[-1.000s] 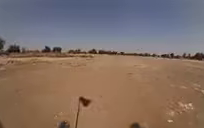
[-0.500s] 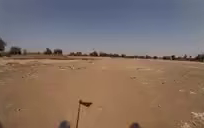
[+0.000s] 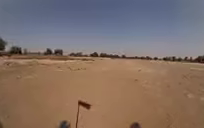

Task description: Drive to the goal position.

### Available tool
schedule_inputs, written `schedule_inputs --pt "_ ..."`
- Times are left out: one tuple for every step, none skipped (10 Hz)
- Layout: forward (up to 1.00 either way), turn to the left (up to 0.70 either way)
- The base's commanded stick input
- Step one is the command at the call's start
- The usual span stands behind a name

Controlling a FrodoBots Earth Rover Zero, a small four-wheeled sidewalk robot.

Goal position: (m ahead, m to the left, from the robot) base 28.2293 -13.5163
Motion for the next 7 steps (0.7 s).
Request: schedule_inputs --pt "0.50 0.00" --pt "0.50 0.00" --pt "0.50 0.00" --pt "0.50 0.00" --pt "0.50 0.00" --pt "0.50 0.00" --pt "0.50 0.00"
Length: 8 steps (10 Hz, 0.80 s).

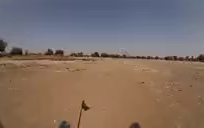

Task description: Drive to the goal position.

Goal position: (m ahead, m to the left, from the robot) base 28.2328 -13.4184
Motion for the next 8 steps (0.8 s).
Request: schedule_inputs --pt "0.50 0.00" --pt "0.50 0.00" --pt "0.50 0.00" --pt "0.50 0.00" --pt "0.50 0.00" --pt "0.50 0.00" --pt "0.50 0.00" --pt "0.50 0.00"
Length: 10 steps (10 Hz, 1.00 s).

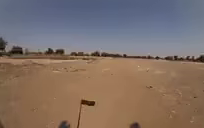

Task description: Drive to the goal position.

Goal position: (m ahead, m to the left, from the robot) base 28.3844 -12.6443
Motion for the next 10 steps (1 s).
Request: schedule_inputs --pt "0.50 0.00" --pt "0.50 0.00" --pt "0.50 0.00" --pt "0.50 0.00" --pt "0.50 0.00" --pt "0.50 0.00" --pt "0.50 0.00" --pt "0.50 0.00" --pt "0.50 -0.50" --pt "0.50 -0.50"
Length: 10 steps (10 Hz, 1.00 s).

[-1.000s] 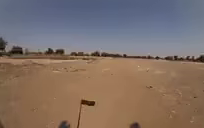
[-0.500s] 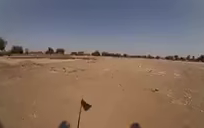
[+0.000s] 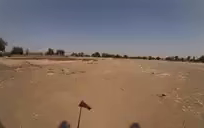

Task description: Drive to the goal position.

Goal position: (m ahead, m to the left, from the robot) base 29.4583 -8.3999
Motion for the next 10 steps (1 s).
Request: schedule_inputs --pt "0.50 -0.47" --pt "0.50 -0.09" --pt "0.50 0.00" --pt "0.50 0.00" --pt "0.50 0.00" --pt "0.50 0.00" --pt "0.50 0.00" --pt "0.50 0.00" --pt "0.50 0.00" --pt "0.50 0.00"
